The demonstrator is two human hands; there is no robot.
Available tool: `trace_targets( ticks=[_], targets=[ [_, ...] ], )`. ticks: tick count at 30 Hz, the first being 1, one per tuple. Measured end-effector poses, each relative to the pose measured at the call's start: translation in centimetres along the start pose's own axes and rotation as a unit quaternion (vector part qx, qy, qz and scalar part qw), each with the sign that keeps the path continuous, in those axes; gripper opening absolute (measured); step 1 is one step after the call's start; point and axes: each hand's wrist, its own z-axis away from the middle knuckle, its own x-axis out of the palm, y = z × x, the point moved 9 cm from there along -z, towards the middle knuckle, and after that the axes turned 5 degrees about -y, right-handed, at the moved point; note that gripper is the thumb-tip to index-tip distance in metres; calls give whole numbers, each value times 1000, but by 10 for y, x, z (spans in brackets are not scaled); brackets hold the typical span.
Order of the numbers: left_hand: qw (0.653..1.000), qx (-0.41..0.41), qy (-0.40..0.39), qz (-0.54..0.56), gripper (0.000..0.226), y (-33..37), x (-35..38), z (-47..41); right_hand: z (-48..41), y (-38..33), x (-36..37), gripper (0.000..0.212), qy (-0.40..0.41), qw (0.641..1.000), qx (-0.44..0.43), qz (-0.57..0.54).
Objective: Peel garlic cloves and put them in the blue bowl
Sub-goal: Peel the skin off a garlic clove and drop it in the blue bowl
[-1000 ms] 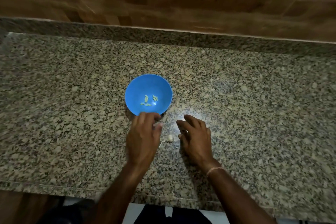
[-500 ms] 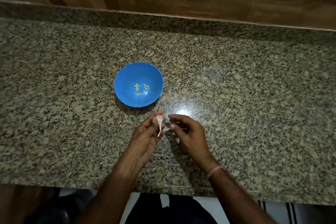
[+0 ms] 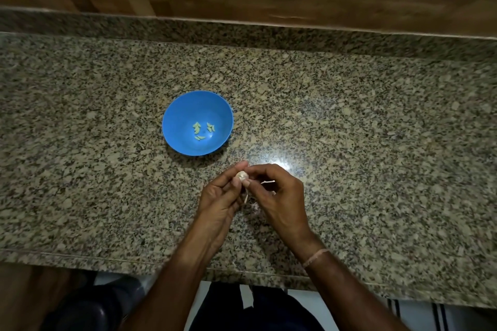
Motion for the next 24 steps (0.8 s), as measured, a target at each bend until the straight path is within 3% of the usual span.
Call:
trace_targets(
  ticks=[6,13,20,24],
  targets=[
    [999,28,19,-41,34,0,-1,2,5,-7,-3,12,15,996,-51,65],
    [987,55,50,-143,22,5,-1,11,10,8,-3,8,32,999,-1,33],
    [979,43,82,-183,22,-5,-12,18,15,33,7,12,-3,997,68,28],
    [977,36,89,-191,21,-7,-17,19,19,35,6,6,-16,998,61,30]
  ],
)
